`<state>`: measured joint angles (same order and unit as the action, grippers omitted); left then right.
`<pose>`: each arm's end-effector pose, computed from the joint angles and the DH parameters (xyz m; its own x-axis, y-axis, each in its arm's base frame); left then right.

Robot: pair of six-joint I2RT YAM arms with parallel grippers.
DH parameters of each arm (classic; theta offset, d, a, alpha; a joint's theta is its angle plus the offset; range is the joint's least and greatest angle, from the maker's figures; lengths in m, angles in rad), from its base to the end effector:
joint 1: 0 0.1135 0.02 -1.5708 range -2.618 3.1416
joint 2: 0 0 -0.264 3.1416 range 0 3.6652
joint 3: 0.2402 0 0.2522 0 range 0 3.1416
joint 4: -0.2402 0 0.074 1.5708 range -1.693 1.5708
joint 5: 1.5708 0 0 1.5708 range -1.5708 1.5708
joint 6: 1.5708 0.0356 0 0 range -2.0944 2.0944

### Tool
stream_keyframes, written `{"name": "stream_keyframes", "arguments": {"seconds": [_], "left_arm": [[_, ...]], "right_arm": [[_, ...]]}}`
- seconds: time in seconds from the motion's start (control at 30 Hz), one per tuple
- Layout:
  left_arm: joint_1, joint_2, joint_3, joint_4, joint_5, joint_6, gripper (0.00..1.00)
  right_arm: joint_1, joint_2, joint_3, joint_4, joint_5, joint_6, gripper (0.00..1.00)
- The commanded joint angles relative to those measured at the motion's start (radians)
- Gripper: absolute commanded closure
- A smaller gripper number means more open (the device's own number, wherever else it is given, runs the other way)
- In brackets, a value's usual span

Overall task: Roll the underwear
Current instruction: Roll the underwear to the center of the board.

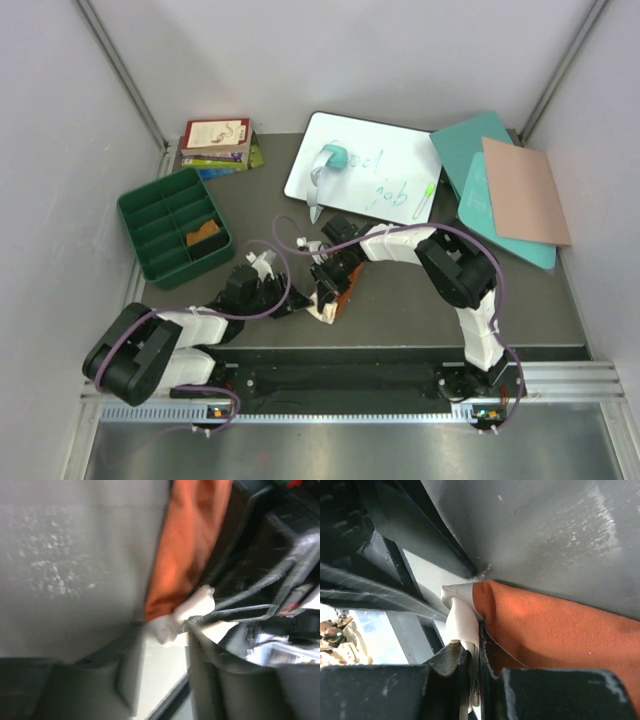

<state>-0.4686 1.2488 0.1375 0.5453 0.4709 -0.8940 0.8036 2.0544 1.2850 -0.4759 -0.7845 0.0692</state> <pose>0.1605 -0.0994 0.1143 -0.8798 -0.3333 -0.3390 0.0931 0.5785 -0.8104 0.2541 0.2998 0.1259 -0.7022 -0.6577 -0.2727 -0.6192 0.3750 0.6899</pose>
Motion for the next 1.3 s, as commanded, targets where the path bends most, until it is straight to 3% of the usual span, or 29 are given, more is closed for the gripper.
{"name": "stream_keyframes", "arguments": {"seconds": [0.0, 0.1, 0.13, 0.3, 0.37, 0.43, 0.57, 0.7, 0.83, 1.07, 1.27], "left_arm": [[-0.041, 0.084, 0.013, 0.047, -0.063, 0.014, 0.65], [-0.054, 0.136, 0.020, 0.045, -0.092, 0.000, 0.86], [-0.056, 0.153, 0.025, 0.033, -0.095, 0.000, 0.89], [-0.071, 0.169, 0.036, -0.007, -0.112, -0.003, 0.94], [-0.082, 0.159, 0.048, -0.046, -0.124, -0.008, 0.94], [-0.085, 0.143, 0.062, -0.085, -0.136, -0.017, 0.94], [-0.093, 0.107, 0.066, -0.122, -0.156, -0.068, 0.94], [-0.100, 0.069, 0.077, -0.177, -0.187, -0.095, 0.94], [-0.104, 0.063, 0.088, -0.189, -0.192, -0.106, 0.94], [-0.114, 0.077, 0.093, -0.186, -0.193, -0.131, 0.94], [-0.127, 0.060, 0.097, -0.200, -0.210, -0.141, 0.95]], "right_arm": [[-0.014, 0.006, 0.010, 0.043, 0.050, -0.039, 0.92], [-0.026, -0.036, -0.009, 0.062, 0.064, -0.020, 0.81], [-0.032, -0.055, -0.018, 0.074, 0.083, -0.002, 0.68], [-0.075, -0.279, -0.094, 0.092, 0.209, 0.055, 0.44], [-0.084, -0.364, -0.145, 0.099, 0.328, 0.113, 0.33], [-0.084, -0.479, -0.188, 0.115, 0.384, 0.173, 0.30], [-0.086, -0.618, -0.427, 0.308, 0.350, 0.328, 0.27], [-0.084, -0.655, -0.599, 0.584, 0.300, 0.472, 0.23], [-0.077, -0.646, -0.699, 0.719, 0.287, 0.537, 0.21], [-0.021, -0.576, -0.722, 0.812, 0.307, 0.566, 0.20], [0.029, -0.550, -0.704, 0.746, 0.384, 0.561, 0.20]]}}
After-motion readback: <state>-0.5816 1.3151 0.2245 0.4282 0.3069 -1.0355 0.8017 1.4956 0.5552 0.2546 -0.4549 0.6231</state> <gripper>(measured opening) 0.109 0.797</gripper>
